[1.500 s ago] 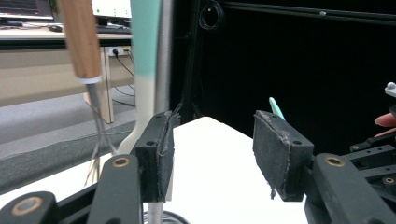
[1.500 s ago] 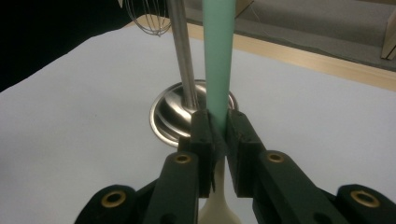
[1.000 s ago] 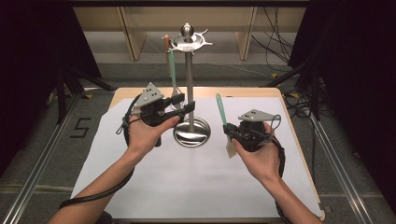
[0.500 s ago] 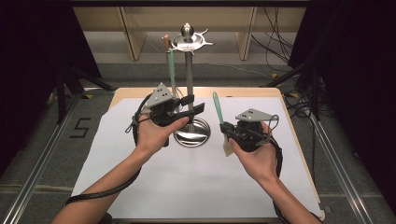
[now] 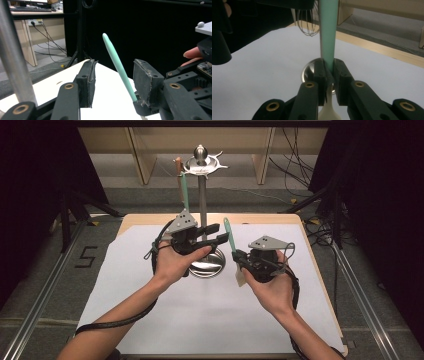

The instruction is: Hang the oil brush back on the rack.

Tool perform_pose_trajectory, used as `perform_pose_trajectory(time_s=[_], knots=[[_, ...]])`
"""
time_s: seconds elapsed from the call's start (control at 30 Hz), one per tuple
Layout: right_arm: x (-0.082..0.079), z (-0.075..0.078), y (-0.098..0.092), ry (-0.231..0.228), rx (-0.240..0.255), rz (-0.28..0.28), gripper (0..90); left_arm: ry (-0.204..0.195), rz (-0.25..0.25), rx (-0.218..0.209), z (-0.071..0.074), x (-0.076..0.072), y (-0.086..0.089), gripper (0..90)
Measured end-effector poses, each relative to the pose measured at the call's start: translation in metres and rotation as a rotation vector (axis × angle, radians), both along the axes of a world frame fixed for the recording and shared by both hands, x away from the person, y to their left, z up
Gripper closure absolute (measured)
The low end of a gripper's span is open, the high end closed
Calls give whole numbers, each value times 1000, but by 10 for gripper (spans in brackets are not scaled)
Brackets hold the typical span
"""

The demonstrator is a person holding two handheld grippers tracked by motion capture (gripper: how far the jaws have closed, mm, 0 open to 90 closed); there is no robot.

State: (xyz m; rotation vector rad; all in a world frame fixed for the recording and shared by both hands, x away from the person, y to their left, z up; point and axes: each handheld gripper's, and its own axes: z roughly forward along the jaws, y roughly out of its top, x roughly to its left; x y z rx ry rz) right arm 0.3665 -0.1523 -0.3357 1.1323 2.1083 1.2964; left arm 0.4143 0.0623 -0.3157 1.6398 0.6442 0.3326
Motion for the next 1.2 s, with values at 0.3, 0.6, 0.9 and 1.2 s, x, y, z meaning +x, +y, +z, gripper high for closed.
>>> perform_pose_trajectory(time_s=[0.3, 0.6, 0.9, 1.2], knots=[[0, -1, 6, -23, -21, 17, 826, 16, -32, -8, -1, 3, -7, 596], [-3, -3, 10, -60, -16, 6, 826, 24, -39, -40, 0, 3, -6, 754], [-4, -4, 12, -61, -22, 1, 812, 92, -138, -98, 1, 7, -5, 828], [-8, -7, 8, -72, -6, 39, 604, 38, -161, -27, 7, 12, 11, 829]])
